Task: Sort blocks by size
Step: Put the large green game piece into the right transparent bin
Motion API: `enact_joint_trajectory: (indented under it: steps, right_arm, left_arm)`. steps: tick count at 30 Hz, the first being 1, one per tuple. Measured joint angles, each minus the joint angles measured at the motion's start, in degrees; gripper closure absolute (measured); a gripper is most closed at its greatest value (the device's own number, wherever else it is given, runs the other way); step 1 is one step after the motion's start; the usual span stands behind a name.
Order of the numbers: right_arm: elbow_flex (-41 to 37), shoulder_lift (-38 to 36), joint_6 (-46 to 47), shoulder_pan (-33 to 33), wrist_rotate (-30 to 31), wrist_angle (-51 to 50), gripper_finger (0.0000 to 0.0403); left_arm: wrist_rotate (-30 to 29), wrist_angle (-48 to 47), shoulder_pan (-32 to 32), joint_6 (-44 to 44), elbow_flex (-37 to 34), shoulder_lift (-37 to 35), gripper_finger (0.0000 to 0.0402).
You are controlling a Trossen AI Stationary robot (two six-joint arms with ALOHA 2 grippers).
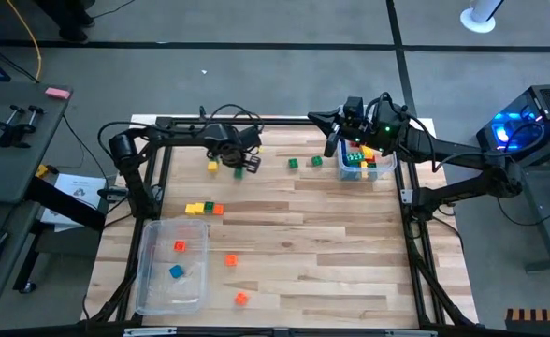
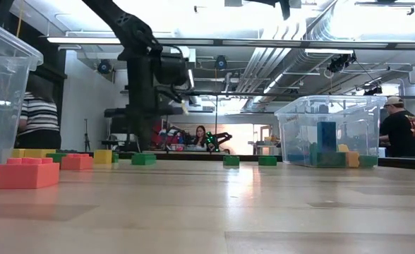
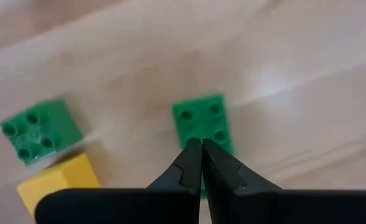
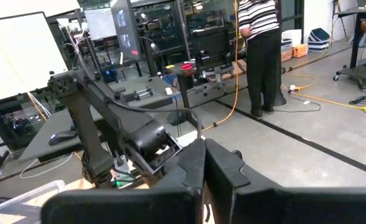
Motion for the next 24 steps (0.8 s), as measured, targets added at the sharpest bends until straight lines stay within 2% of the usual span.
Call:
enact_joint_trajectory:
  steps: [5, 10, 16, 24]
  right_arm:
    - [0.0, 0.0, 0.0, 0.0, 0.0, -0.01, 0.0402]
    - [0.0, 0.0, 0.69, 0.0, 0.0, -0.39, 0.0402]
    - [0.0, 0.0, 1.49, -1.05, -0.61, -1.79, 0.0402]
    - [0.0, 0.0, 3.5, -3.8, -4.87, -2.56, 0.0402]
  left_arm:
    - [-0.13, 0.34, 0.13, 3.1, 3.31, -1.18, 0.0401]
    - [-0.13, -2.91, -1.1, 0.01, 3.31, -1.35, 0.038]
    - [0.08, -4.9, -1.79, -3.0, 1.65, -1.35, 0.0301]
    - [0.57, -0.93, -1.26, -5.65, 1.24, -1.35, 0.0183]
